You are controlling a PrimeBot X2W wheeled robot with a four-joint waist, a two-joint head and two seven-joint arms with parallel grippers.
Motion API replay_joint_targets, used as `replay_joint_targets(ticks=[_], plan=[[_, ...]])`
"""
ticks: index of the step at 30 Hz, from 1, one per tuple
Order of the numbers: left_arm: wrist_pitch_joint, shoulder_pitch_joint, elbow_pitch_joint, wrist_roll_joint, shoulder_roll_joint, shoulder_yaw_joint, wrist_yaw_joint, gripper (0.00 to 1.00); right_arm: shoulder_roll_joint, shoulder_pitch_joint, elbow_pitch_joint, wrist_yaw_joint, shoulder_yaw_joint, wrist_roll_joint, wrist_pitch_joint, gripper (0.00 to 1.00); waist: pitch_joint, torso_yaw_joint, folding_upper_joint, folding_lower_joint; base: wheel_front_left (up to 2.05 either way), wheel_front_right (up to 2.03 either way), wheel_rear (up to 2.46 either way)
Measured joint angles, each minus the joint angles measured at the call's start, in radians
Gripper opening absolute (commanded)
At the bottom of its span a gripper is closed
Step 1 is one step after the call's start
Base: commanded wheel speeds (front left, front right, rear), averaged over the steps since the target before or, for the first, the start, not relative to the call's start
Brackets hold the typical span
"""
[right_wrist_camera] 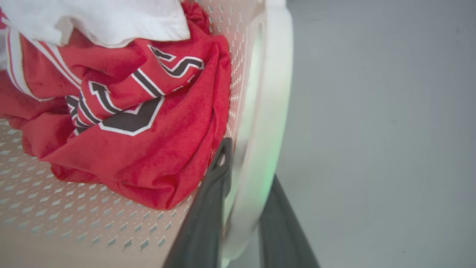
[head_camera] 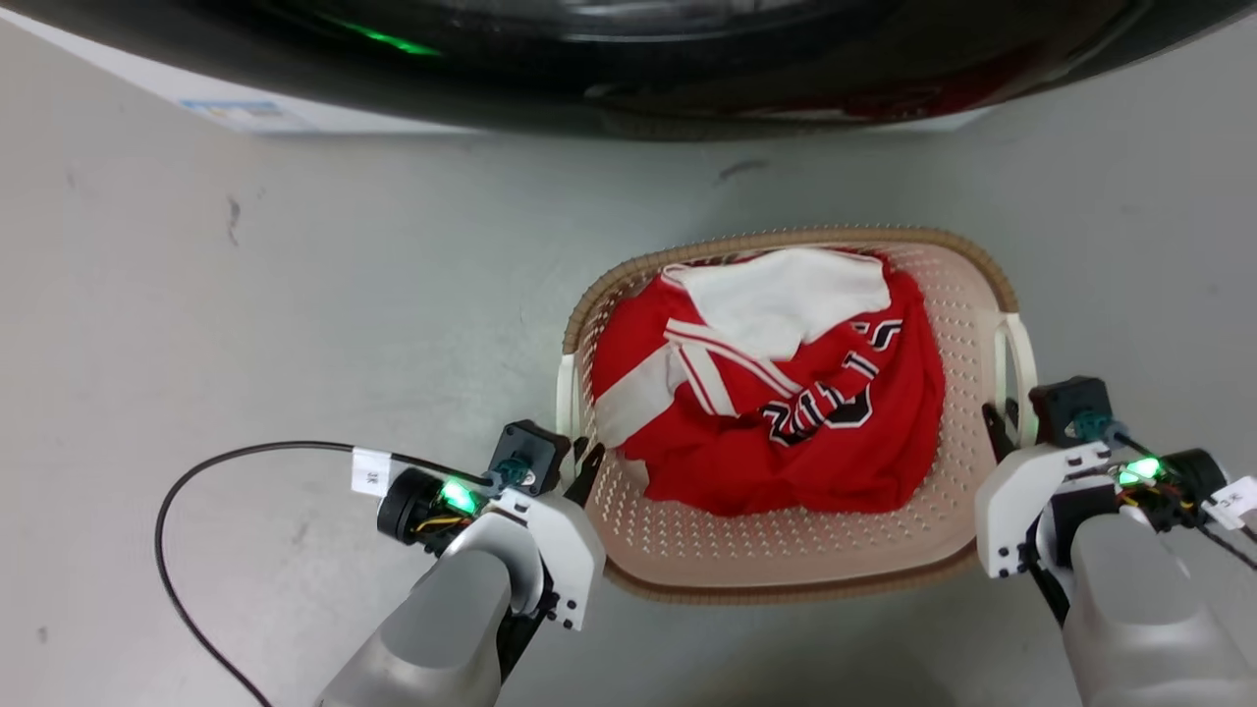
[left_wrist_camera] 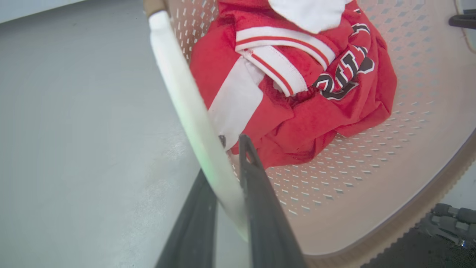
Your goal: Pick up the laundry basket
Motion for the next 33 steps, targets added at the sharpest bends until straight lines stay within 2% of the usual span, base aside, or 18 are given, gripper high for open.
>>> replay_joint_targets(ticks=[9, 14, 15, 20, 27, 33], plan=[[0.011, 0.012, 0.145, -0.087, -0.004, -0.021, -0.003, 0.0, 0.017, 0.031, 0.107, 0.0, 0.028, -0.012, 0.005, 0.0, -0.155, -0.005, 0.0, 0.0, 0.0, 0.0, 0.0], [0.073, 0.015, 0.181, -0.131, 0.002, -0.046, -0.003, 0.0, 0.028, 0.057, 0.132, 0.0, 0.05, -0.017, 0.049, 0.0, -0.243, -0.003, 0.0, 0.0, 0.0, 0.0, 0.0], [0.114, 0.024, 0.19, -0.166, 0.009, -0.063, -0.003, 0.0, 0.038, 0.079, 0.14, 0.0, 0.07, -0.013, 0.091, 0.0, -0.308, 0.003, 0.0, 0.0, 0.0, 0.0, 0.0], [0.18, 0.039, 0.19, -0.206, 0.017, -0.095, -0.004, 0.0, 0.043, 0.101, 0.143, 0.0, 0.094, 0.003, 0.138, 0.0, -0.38, 0.015, 0.0, 0.0, 0.0, 0.0, 0.0], [0.256, 0.052, 0.184, -0.259, 0.04, -0.134, -0.005, 0.0, 0.051, 0.138, 0.143, 0.0, 0.15, 0.062, 0.213, 0.0, -0.467, 0.031, 0.0, 0.0, 0.0, 0.0, 0.0], [0.296, 0.07, 0.185, -0.297, 0.058, -0.16, -0.005, 0.0, 0.052, 0.169, 0.143, 0.0, 0.276, 0.172, 0.23, 0.0, -0.54, 0.037, 0.0001, 0.0, 0.0, 0.0, 0.0]])
